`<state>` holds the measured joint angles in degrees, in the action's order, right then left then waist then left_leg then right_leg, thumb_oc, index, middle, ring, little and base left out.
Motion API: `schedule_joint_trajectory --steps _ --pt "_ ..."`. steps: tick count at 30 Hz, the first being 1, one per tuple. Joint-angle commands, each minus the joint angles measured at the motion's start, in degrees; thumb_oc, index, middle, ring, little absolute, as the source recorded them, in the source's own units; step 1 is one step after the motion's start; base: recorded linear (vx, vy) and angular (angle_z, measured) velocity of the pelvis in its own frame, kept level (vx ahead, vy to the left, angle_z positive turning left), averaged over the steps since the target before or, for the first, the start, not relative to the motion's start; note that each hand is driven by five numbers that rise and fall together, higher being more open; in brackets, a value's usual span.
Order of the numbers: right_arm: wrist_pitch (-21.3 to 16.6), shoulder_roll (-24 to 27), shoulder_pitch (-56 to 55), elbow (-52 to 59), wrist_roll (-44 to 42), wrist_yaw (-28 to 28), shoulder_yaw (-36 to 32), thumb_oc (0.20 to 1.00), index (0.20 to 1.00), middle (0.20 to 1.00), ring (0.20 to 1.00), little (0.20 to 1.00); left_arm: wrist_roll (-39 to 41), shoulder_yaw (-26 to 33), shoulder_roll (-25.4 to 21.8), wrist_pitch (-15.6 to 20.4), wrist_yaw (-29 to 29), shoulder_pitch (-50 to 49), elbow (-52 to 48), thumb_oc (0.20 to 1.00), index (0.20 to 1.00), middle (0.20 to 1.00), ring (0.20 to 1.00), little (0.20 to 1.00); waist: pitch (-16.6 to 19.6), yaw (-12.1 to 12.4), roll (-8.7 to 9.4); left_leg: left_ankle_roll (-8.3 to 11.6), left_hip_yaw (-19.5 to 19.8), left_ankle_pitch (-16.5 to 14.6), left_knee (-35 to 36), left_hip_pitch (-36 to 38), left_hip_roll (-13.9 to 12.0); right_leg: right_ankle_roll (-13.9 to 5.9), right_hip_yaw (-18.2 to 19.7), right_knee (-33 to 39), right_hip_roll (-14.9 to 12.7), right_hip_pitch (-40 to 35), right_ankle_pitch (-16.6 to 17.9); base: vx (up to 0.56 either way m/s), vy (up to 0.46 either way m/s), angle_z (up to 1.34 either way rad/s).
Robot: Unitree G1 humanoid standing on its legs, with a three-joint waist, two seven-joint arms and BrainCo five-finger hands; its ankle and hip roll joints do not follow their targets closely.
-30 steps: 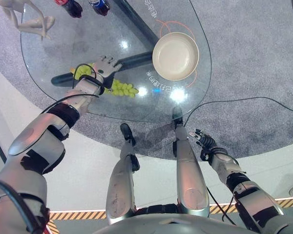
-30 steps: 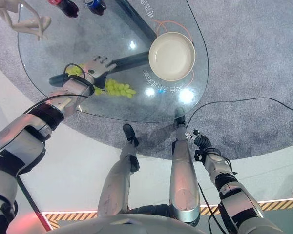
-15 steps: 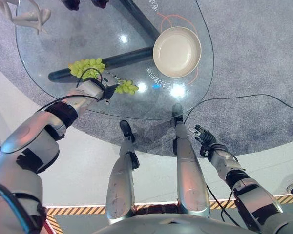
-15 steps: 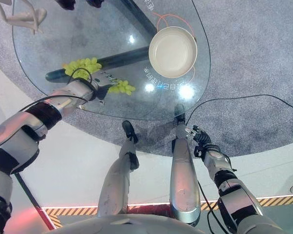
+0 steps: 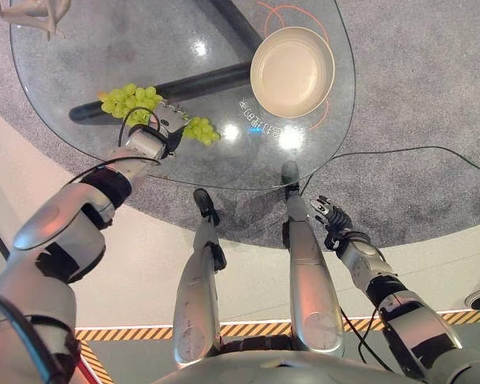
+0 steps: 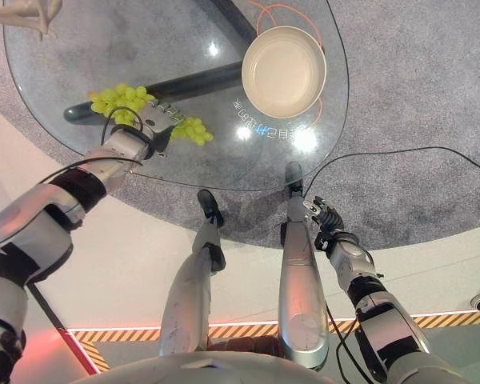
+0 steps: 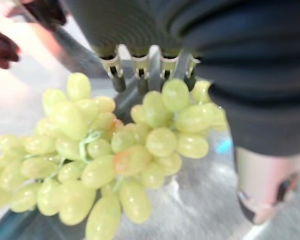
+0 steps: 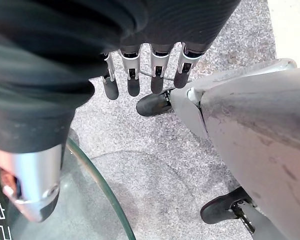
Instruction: Pick up fruits into the plate
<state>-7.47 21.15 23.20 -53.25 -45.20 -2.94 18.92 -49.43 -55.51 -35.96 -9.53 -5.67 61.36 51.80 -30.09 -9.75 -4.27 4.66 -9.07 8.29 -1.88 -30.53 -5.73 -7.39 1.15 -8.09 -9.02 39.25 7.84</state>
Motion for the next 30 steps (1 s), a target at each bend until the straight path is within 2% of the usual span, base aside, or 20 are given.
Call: schedule_joint_trajectory --steps 1,5,9,17,20,21,22,30 --pt "-0.92 -2.55 -1.61 4.11 -2.73 1.04 0.61 1.000 1.000 1.000 1.000 1.000 -0.11 6.49 -3.07 -8.00 -9.07 -0.47 6.87 1.000 1.000 1.000 1.000 1.000 0.30 1.16 4.17 -2.37 2.09 -6.76 -6.61 -4.32 4.91 2.18 -0.20 -1.92 6.26 1.76 -1.79 0.00 0.000 0.00" --pt "-0.91 -3.09 -1.07 5.99 -4.64 1.85 1.43 1.000 1.000 1.000 1.000 1.000 -1.57 8.79 -0.80 -11.22 -12.59 -1.61 10.60 1.000 1.000 1.000 1.000 1.000 0.30 0.82 5.19 -2.16 2.83 -6.66 -7.70 -6.19 5.09 2.45 0.04 -2.57 6.73 3.45 -1.49 0.00 0.000 0.00" --pt "-1.40 -3.44 -0.57 7.02 -5.95 1.89 2.07 1.000 1.000 1.000 1.000 1.000 -2.03 9.45 0.74 -12.85 -13.61 -2.01 12.48 1.000 1.000 1.000 1.000 1.000 0.30 0.49 5.80 -2.06 3.01 -6.70 -8.62 -7.50 5.18 2.62 0.20 -3.15 7.05 4.61 -1.42 0.00 0.001 -0.01" --pt "-1.55 -3.71 0.11 9.77 -7.40 2.16 3.22 1.000 1.000 1.000 1.000 1.000 2.21 9.75 3.39 -16.50 -16.79 -2.28 14.01 1.000 1.000 1.000 1.000 1.000 0.30 -0.43 6.76 -1.91 3.25 -7.09 -10.60 -9.98 5.17 2.94 1.08 -4.51 7.87 6.92 -1.52 0.00 0.004 -0.02" --pt "-1.59 -3.85 0.22 10.08 -7.49 2.16 3.65 1.000 1.000 1.000 1.000 1.000 3.91 9.97 3.72 -16.53 -18.27 -1.68 14.31 1.000 1.000 1.000 1.000 1.000 0.30 -0.63 7.00 -1.89 3.25 -7.07 -10.69 -10.48 5.09 2.98 1.25 -4.59 8.08 7.41 -1.48 0.00 0.000 0.00" --pt "-1.65 -3.85 0.23 10.07 -7.55 2.10 3.76 1.000 1.000 1.000 1.000 1.000 4.30 9.90 3.84 -15.81 -18.53 -1.33 14.48 0.564 0.564 0.564 0.564 0.564 0.30 -0.70 7.07 -1.87 3.24 -7.04 -10.66 -10.54 5.09 3.01 1.31 -4.57 8.16 7.46 -1.48 0.00 0.000 0.00" --pt "-1.63 -3.88 0.22 10.19 -7.52 2.17 3.81 1.000 1.000 1.000 1.000 1.000 4.29 9.88 4.09 -15.63 -18.16 -1.03 14.42 0.200 0.200 0.200 0.200 0.200 0.30 -0.75 7.12 -1.81 3.24 -7.02 -10.68 -10.59 5.08 3.01 1.28 -4.57 8.16 7.47 -1.49 0.00 0.000 0.00" --pt "-1.64 -3.35 -0.14 10.18 -7.35 1.84 3.68 1.000 1.000 1.000 1.000 1.000 6.20 9.37 4.16 -13.71 -17.87 -0.91 14.36 0.200 0.200 0.200 0.200 0.200 0.30 -0.82 6.76 -1.77 3.26 -6.90 -10.45 -9.94 5.16 3.04 1.14 -4.76 8.08 7.08 -1.62 0.00 0.000 0.00"
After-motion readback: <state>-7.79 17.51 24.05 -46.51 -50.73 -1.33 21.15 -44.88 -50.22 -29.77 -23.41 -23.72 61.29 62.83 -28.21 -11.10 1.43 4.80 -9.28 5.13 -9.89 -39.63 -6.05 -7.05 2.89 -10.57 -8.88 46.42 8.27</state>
